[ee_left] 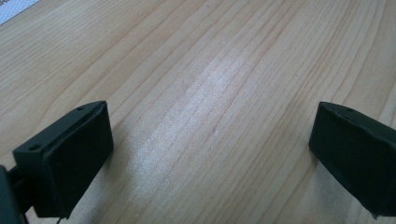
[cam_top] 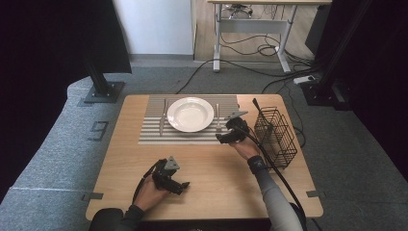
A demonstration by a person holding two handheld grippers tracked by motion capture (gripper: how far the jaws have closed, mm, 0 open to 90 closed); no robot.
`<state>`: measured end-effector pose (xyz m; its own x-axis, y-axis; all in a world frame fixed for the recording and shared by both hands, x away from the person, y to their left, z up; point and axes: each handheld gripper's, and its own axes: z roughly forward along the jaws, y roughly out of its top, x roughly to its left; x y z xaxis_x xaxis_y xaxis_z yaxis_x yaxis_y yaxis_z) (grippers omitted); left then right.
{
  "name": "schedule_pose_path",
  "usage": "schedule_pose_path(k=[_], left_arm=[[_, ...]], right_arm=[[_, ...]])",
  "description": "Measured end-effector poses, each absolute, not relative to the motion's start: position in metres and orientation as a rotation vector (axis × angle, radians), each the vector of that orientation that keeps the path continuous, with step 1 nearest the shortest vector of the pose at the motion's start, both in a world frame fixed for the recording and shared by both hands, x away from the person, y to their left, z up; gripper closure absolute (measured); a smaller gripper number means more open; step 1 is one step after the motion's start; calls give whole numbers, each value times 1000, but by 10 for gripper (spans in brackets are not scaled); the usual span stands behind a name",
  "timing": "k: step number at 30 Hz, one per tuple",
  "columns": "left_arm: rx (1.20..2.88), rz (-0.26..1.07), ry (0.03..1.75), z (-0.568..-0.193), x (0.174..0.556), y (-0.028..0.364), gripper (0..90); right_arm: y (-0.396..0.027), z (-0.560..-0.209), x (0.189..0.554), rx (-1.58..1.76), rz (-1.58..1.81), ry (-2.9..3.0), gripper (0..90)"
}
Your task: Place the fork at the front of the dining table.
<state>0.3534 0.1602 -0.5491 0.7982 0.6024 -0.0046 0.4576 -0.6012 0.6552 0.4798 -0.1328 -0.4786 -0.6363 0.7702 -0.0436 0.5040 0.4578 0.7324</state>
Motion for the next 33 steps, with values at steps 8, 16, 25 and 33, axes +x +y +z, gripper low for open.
schedule_pose_path(k=[8,16,25,33], left_arm=[[2321,285,779,-549,353,160,0],[2319,284,780,-549,353,160,0],[2319,286,781,-549,353,160,0],[2319,286,781,-549,353,160,0]], right_arm=[[-147,-469,442,1058,1025,2334,85],[-167,-479,409,1083,1057,2313,32],[-187,-511,384,1129,1062,2307,0],[-191,-550,373,1146,1001,2367,0]])
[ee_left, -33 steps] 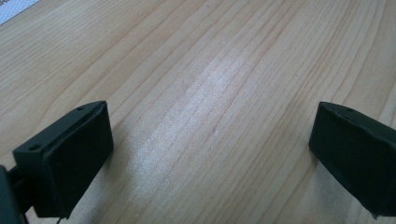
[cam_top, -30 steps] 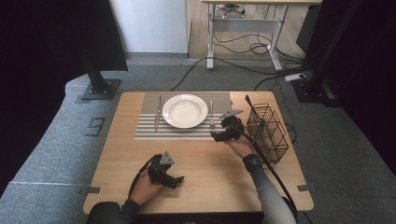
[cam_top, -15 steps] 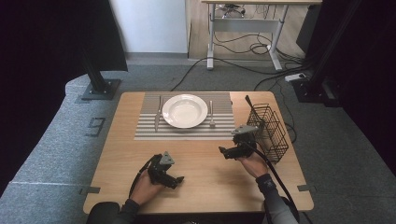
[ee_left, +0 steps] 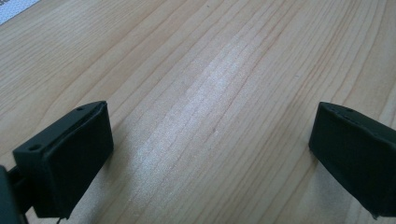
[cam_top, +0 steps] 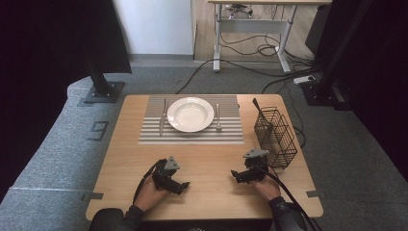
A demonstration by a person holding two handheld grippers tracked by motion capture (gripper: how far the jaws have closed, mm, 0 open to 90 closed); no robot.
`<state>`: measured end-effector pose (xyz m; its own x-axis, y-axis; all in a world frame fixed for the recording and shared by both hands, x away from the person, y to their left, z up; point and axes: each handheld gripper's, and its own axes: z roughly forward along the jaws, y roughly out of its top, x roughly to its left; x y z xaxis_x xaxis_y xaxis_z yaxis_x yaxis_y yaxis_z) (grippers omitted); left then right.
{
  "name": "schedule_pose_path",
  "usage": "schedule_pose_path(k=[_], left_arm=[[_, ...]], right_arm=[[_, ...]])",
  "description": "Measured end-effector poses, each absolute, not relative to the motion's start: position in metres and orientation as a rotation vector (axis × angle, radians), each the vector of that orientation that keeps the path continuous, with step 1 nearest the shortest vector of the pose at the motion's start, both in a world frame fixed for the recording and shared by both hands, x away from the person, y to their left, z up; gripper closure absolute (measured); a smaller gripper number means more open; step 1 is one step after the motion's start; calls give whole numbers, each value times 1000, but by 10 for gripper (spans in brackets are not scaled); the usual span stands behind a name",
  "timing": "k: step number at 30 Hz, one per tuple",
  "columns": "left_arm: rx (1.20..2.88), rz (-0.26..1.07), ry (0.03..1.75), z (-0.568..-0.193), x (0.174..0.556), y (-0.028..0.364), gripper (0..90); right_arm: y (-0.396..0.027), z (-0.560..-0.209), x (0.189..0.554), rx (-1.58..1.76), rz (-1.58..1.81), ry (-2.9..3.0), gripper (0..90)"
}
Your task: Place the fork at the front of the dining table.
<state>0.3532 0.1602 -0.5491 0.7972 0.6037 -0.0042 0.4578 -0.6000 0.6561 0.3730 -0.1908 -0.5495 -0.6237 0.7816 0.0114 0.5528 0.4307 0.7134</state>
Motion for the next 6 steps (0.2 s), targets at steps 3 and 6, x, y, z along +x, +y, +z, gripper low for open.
schedule_pose_path(k=[3,6], left_arm=[[2319,286,781,-549,353,160,0],[2319,286,781,-549,353,160,0]], right_arm=[[-190,-556,372,1123,1000,2373,0],[-190,-557,373,1122,1004,2380,0]])
